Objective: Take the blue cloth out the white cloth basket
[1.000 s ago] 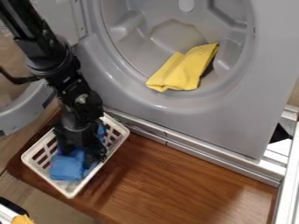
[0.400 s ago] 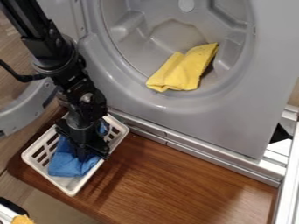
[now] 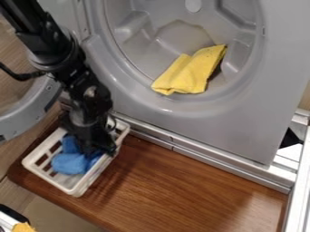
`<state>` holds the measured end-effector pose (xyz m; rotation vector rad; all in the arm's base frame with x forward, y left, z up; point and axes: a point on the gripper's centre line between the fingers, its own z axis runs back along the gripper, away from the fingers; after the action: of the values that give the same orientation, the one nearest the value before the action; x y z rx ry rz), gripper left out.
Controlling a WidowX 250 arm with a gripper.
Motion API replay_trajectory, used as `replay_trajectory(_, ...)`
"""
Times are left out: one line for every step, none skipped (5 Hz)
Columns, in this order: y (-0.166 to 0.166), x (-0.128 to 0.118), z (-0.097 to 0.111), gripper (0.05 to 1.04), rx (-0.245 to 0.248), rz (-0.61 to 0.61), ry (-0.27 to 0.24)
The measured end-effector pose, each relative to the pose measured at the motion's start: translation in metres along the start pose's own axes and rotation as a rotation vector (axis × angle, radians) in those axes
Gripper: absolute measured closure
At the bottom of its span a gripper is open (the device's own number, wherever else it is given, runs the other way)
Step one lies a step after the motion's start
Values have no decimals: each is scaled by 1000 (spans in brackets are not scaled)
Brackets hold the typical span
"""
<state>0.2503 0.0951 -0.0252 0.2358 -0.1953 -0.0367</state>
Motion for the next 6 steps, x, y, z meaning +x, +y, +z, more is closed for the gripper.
replay_trajectory(6, 17, 35, 1033, 21, 24, -95)
replay_trajectory(7, 26, 66, 1033, 26, 47, -166)
replay_trajectory(-7, 34, 94, 1033, -8, 31, -234)
replay_trajectory(-36, 40, 116, 1033, -74, -23, -303)
replay_trajectory(-74, 44, 123, 1033, -168, -83, -344)
replay_trajectory(-110, 43, 113, 1033, -207, -129, -343)
